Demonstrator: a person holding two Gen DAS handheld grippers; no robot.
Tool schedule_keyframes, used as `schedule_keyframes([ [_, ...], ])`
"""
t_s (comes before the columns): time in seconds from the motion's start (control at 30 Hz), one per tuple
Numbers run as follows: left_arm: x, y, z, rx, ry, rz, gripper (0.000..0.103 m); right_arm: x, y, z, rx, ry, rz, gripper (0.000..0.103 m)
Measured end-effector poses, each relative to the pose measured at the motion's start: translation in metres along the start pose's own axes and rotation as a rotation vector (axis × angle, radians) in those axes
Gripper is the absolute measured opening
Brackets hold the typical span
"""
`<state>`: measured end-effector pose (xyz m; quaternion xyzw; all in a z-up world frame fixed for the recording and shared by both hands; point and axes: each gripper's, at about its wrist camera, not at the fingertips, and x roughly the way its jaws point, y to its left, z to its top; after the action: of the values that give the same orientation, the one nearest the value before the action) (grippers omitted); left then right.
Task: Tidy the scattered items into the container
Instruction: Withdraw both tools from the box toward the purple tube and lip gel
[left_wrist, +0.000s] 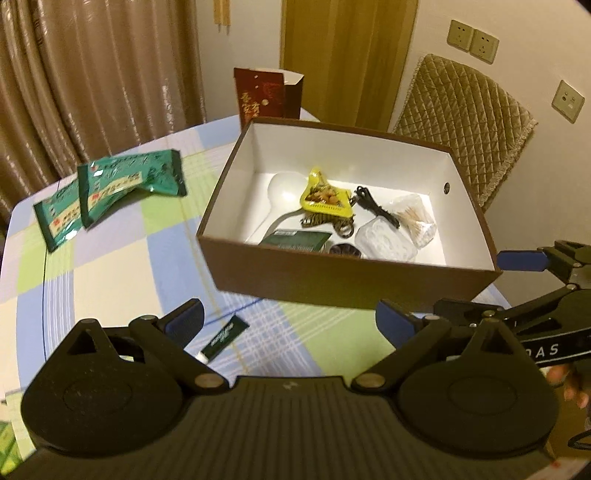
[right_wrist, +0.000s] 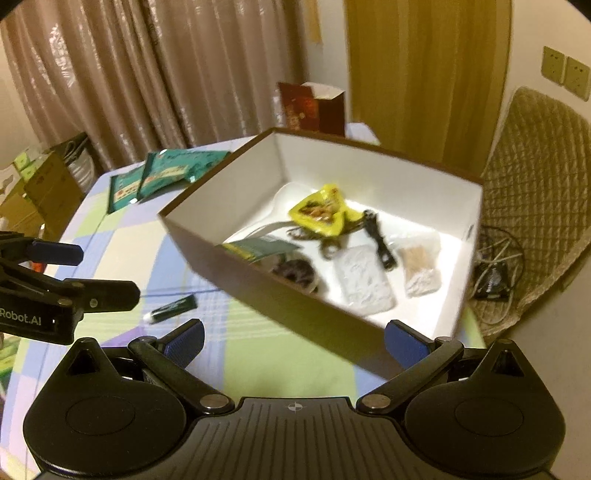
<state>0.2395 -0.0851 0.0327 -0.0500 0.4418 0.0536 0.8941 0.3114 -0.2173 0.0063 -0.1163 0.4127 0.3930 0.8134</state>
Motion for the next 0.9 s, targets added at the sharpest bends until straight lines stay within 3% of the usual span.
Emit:
schedule_keyframes([
  [0.73,-0.031,0.07,-0.113,-0.181,0.063,0.07,0.098,0.028,0.07,-0.055,-0.114,0.081,0.117,0.101],
  [0.9,-0.028,0.079,-0.136,-0.164,0.06,0.092,0.097,0.041,0.074,-0.067,-0.139,0.096,0.137,0.101],
])
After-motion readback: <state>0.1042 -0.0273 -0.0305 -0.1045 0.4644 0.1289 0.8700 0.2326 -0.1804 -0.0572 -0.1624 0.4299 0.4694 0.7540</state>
